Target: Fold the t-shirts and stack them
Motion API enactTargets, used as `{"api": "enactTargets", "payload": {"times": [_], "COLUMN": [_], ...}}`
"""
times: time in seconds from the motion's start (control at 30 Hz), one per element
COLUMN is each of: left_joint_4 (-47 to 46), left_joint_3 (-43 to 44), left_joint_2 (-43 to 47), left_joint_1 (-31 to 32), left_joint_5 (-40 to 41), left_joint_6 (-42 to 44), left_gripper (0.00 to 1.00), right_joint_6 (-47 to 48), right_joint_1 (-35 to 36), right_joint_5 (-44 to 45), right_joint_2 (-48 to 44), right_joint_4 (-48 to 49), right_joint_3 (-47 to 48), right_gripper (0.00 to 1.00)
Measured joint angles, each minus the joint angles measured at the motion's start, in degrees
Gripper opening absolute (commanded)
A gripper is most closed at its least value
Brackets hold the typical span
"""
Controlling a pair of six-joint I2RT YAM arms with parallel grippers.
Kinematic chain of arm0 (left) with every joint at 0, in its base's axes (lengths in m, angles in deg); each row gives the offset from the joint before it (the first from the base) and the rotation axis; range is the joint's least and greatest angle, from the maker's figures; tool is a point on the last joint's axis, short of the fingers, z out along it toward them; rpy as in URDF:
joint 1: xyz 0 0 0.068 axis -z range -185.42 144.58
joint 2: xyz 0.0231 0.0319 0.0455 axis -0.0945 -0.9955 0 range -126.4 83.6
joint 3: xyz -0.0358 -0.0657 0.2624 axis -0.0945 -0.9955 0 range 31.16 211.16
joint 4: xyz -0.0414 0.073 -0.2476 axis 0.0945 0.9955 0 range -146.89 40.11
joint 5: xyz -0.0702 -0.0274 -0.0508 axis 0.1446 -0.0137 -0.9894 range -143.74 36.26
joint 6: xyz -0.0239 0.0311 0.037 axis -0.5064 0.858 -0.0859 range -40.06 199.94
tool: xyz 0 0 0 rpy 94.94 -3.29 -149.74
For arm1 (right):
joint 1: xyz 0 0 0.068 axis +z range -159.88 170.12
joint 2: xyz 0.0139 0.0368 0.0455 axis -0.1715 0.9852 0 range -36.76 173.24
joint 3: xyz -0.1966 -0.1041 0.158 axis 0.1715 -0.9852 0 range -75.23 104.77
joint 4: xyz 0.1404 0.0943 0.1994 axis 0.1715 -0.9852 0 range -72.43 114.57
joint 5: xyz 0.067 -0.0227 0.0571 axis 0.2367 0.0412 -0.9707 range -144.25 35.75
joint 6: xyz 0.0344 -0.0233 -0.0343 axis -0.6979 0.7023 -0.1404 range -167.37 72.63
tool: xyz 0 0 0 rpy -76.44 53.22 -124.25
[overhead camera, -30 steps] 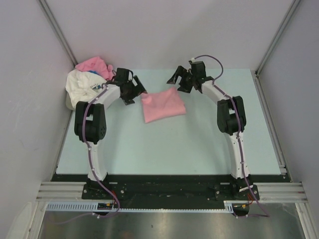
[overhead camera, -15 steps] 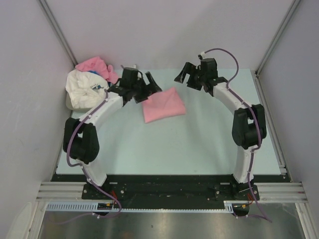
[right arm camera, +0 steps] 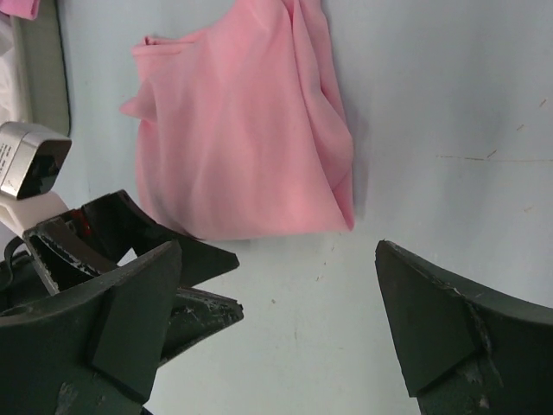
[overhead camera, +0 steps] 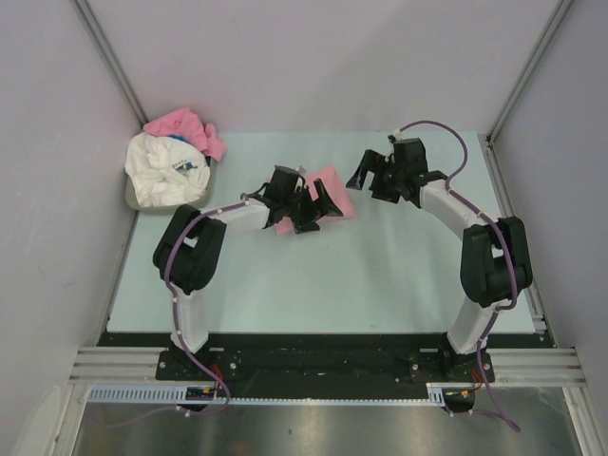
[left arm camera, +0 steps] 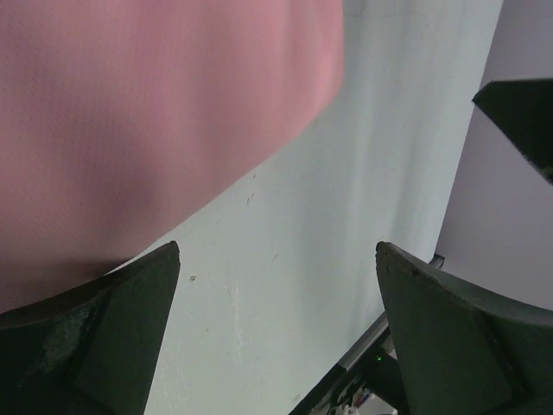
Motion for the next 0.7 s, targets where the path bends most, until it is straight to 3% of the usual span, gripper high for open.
{"api": "enactTargets", "payload": {"times": [0.47, 0.7], "left_joint_4": [-6.84, -15.76], "left_joint_3": [0.17, 1.42], "left_joint_2": [1.42, -5.77], "left_joint_1": [-2.1, -5.55], "left_joint_5": [-6.56, -10.21], "left_joint_6": [-1.29, -1.46], "left_gripper": [0.99, 0.99], "right_joint_6": [0.24, 0.22], "right_joint_1": [0.35, 0.35], "right_joint_5": [-2.05, -2.51], "right_joint_2": [-1.14, 0.11], "right_joint_4": [2.38, 2.91], "right_joint_3": [-0.37, -0.37], "right_gripper": [1.0, 1.0]}}
